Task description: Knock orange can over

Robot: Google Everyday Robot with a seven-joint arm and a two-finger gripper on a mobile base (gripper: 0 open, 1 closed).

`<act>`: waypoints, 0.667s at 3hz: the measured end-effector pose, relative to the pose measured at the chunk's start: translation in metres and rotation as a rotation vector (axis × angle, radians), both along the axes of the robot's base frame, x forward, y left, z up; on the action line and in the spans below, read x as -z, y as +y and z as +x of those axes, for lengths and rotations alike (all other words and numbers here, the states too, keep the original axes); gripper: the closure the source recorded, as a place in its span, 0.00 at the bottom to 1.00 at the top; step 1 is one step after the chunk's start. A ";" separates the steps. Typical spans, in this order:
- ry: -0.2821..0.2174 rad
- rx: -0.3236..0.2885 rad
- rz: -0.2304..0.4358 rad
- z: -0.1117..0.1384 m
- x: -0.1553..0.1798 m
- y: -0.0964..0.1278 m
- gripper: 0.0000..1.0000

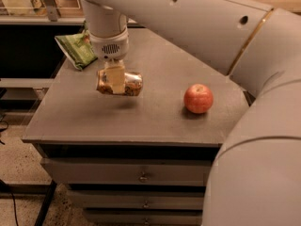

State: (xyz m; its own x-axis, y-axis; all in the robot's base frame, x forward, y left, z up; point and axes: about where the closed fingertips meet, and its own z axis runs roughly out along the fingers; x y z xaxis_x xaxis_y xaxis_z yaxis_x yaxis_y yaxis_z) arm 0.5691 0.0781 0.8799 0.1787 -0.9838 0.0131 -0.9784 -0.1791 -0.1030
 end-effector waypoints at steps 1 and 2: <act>-0.023 0.008 -0.078 -0.003 0.003 -0.001 0.72; -0.010 0.018 -0.108 -0.007 0.010 -0.001 0.48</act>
Offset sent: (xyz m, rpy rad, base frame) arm -0.0244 -0.0127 -0.0169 -0.1909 0.0480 -0.0373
